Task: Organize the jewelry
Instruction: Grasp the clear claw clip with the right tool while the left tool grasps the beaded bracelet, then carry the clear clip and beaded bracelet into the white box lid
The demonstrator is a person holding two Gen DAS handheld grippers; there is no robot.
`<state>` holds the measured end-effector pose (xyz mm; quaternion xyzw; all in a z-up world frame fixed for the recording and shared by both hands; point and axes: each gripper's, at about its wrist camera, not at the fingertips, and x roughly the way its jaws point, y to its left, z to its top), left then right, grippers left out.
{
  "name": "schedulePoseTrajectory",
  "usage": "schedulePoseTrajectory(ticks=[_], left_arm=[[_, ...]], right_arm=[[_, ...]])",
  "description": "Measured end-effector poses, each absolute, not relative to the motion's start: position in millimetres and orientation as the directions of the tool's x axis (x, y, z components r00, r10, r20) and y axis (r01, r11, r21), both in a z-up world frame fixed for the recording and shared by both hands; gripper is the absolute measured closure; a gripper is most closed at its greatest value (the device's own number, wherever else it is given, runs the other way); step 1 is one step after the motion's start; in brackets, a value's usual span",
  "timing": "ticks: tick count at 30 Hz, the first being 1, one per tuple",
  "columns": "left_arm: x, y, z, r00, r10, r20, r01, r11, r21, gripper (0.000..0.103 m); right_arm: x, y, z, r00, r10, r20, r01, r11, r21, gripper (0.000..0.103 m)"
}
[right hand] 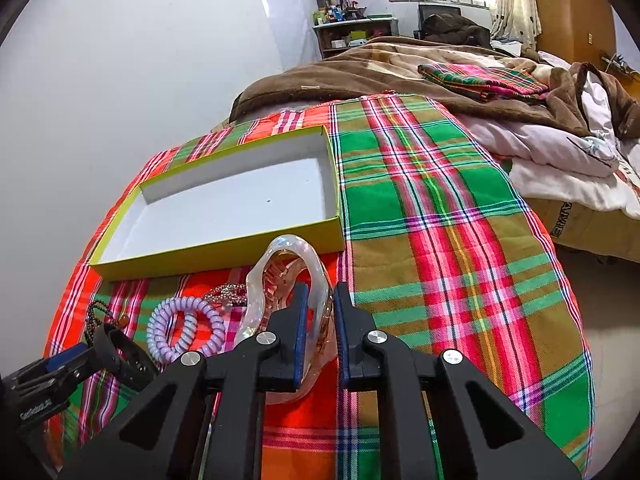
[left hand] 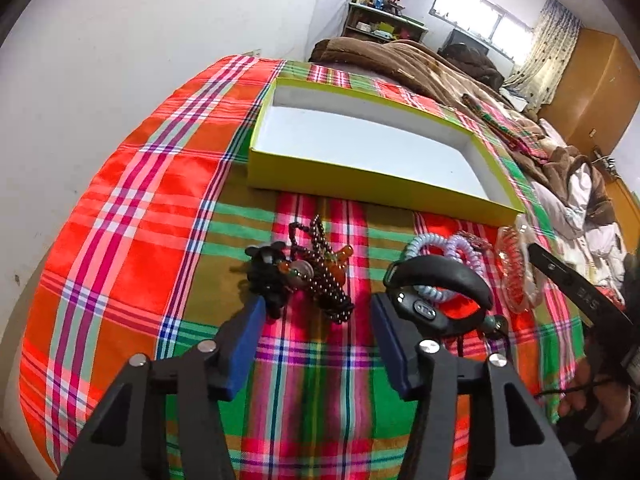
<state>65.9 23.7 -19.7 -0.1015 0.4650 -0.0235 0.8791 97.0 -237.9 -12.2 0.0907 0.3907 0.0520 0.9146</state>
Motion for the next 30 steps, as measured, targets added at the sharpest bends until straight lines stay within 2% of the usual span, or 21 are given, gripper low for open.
schedulePoseTrajectory(ticks=[2, 7, 9, 11, 16, 30], left_arm=[[68.6, 21.4, -20.5, 0.570, -0.109, -0.814, -0.065, 0.982, -0.177, 0.053], [72.4, 16.9, -26.1, 0.566, -0.055, -0.823, -0.101, 0.986, -0.135, 0.055], [71.3, 15.2, -26.6, 0.569, -0.036, -0.822, -0.107, 0.987, -0.118, 0.060], [72.2, 15.3, -26.5, 0.567, -0.022, -0.823, -0.114, 0.988, -0.106, 0.072], [69.4, 18.4, -24.4, 0.575, -0.021, -0.818, -0.119, 0.987, -0.109, 0.084], [56.1, 31.9, 0.4, 0.646, -0.071, -0.760, -0.083, 0.983, -0.162, 0.086]], right_arm=[[95.0, -239.3, -12.0, 0.693, 0.163, -0.702, -0.024, 0.979, 0.203, 0.090], [93.2, -242.8, -13.7, 0.693, 0.169, -0.701, -0.031, 0.978, 0.206, 0.090], [92.2, -244.8, -14.1, 0.695, 0.172, -0.698, -0.034, 0.978, 0.207, 0.090], [91.2, -246.6, -14.2, 0.696, 0.175, -0.696, -0.036, 0.977, 0.209, 0.090], [88.6, -250.0, -14.1, 0.698, 0.183, -0.693, -0.042, 0.976, 0.216, 0.090], [76.1, -256.1, -3.3, 0.721, 0.176, -0.670, -0.044, 0.977, 0.210, 0.090]])
